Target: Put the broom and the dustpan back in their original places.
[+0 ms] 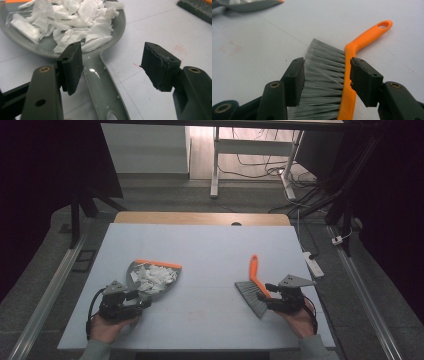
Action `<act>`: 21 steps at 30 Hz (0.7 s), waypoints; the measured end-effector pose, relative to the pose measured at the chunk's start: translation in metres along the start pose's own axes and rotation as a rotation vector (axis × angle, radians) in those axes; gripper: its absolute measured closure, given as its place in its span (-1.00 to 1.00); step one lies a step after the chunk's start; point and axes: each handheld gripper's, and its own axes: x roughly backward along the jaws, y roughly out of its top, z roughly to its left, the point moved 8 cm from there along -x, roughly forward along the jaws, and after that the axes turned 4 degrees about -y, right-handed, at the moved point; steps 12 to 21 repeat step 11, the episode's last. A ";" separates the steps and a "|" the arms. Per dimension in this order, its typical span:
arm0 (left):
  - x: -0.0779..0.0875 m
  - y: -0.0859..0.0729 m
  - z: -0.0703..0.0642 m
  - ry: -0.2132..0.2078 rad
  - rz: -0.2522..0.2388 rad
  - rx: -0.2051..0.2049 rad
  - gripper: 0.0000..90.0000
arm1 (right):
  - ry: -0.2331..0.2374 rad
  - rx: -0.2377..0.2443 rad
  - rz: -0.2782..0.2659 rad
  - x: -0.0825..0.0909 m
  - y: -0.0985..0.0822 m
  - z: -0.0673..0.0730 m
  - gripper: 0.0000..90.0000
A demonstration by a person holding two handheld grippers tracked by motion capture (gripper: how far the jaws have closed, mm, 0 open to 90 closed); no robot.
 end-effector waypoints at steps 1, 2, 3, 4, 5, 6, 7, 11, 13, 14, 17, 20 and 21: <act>0.000 0.000 0.000 -0.004 0.003 -0.006 -0.25 | 0.003 0.013 -0.001 0.000 0.000 0.002 0.02; -0.001 0.000 0.000 -0.007 0.003 -0.010 -0.25 | 0.006 0.025 -0.002 0.000 0.000 0.004 0.03; 0.000 0.000 0.000 -0.011 0.002 -0.011 -0.25 | 0.010 0.037 -0.003 0.000 0.000 0.006 0.04; 0.000 0.000 0.000 -0.015 -0.001 -0.011 -0.25 | 0.012 0.047 -0.007 0.000 0.001 0.008 0.04; 0.000 0.000 0.000 -0.017 -0.002 -0.011 -0.25 | 0.010 0.057 -0.010 0.000 0.002 0.010 0.04; 0.001 0.000 0.000 -0.017 -0.002 -0.013 -0.25 | 0.008 0.064 -0.013 0.000 0.003 0.011 0.04; 0.001 0.000 -0.001 -0.019 -0.003 -0.015 -0.25 | 0.008 0.069 -0.018 0.000 0.004 0.012 0.04; 0.000 0.000 -0.002 -0.029 -0.006 -0.016 -0.26 | 0.001 0.090 -0.032 0.001 0.005 0.012 0.04; 0.000 0.000 -0.002 -0.029 -0.006 -0.016 -0.26 | 0.001 0.090 -0.032 0.001 0.005 0.012 0.04; 0.000 0.000 -0.002 -0.029 -0.006 -0.016 -0.26 | 0.001 0.090 -0.032 0.001 0.005 0.012 0.04; 0.000 0.000 -0.002 -0.029 -0.006 -0.016 -0.26 | 0.001 0.090 -0.032 0.001 0.005 0.012 0.04; 0.000 0.000 -0.002 -0.029 -0.006 -0.016 -0.26 | 0.001 0.090 -0.032 0.001 0.005 0.012 0.04; 0.000 0.000 -0.002 -0.029 -0.006 -0.016 -0.26 | 0.001 0.090 -0.032 0.001 0.005 0.012 0.04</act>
